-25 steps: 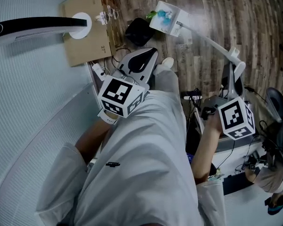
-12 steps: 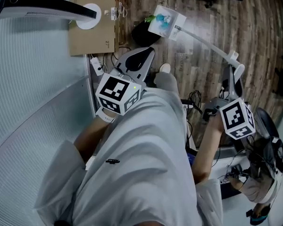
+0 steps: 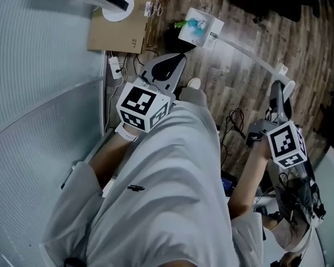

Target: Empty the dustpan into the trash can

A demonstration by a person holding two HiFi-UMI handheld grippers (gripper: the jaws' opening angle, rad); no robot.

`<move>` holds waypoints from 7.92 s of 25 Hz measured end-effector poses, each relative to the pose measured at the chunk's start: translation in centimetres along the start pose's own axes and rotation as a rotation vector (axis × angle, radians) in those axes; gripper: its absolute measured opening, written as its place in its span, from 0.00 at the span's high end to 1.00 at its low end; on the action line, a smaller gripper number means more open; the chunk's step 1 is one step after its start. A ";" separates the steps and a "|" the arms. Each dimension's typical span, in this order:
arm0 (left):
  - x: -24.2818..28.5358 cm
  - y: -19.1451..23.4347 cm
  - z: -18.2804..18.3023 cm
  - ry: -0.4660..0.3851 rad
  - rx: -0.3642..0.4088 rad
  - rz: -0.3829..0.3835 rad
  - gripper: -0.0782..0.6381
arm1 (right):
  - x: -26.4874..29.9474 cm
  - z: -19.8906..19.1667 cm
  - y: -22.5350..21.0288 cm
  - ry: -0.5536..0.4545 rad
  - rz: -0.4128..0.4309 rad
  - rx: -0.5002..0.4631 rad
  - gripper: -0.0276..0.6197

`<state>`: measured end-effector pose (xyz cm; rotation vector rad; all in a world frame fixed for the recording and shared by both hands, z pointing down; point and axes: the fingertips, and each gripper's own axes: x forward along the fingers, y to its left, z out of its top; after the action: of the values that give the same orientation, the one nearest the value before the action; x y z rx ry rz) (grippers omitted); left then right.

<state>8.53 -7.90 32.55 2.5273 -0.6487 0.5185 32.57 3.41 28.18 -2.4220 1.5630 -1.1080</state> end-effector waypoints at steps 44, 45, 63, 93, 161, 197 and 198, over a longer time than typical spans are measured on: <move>-3.9 3.1 0.2 -0.076 -0.028 0.085 0.88 | 4.1 -2.3 9.2 0.079 0.163 -0.546 0.79; -3.9 3.1 0.2 -0.077 -0.028 0.087 0.88 | 4.3 -2.2 9.5 0.078 0.168 -0.559 0.79; -4.8 3.5 -0.2 -0.091 -0.033 0.086 0.88 | 4.0 -4.1 14.2 0.083 0.250 -0.778 0.79; -8.0 7.0 -2.1 -0.103 -0.082 0.163 0.88 | 5.0 -6.5 21.1 -0.029 0.296 -1.137 0.80; -11.6 8.1 -5.4 -0.163 -0.182 0.332 0.88 | 2.2 -18.9 24.6 -0.238 0.682 -1.855 0.80; -16.0 3.1 -9.6 -0.073 -0.051 0.109 0.88 | -0.5 -20.3 24.9 -0.321 0.421 -1.912 0.84; -15.6 3.1 -9.7 -0.070 -0.043 0.096 0.88 | -0.7 -20.6 25.0 -0.322 0.419 -1.915 0.84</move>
<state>-8.08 0.28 34.34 2.4930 -0.8019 0.4460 0.94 -1.58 32.95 -1.9451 3.3354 1.5421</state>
